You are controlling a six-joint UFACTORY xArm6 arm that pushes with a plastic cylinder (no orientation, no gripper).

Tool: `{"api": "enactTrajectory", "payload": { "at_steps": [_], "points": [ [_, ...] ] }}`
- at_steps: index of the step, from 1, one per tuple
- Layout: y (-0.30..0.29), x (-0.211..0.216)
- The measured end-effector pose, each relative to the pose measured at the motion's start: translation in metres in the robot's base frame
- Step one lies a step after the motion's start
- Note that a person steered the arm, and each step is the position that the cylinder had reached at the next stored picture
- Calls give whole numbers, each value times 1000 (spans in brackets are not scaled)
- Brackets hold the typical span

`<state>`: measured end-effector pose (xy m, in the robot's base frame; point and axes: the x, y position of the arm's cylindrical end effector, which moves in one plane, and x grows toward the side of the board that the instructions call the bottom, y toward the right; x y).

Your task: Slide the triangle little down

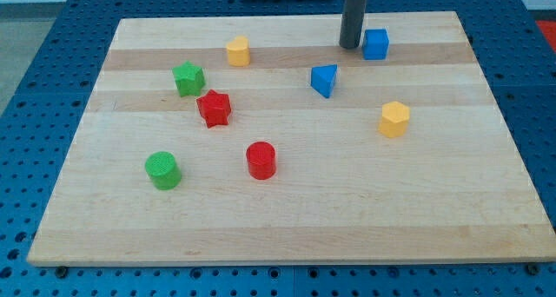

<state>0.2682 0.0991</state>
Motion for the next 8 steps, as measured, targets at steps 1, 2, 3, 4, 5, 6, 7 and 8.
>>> {"api": "enactTrajectory", "payload": {
  "at_steps": [1,2,3,4,5,6,7,8],
  "points": [
    [-2,1],
    [-12,11],
    [-28,25],
    [-68,53],
    [-91,101],
    [-92,108],
    [-88,129],
    [-70,126]
  ]
}}
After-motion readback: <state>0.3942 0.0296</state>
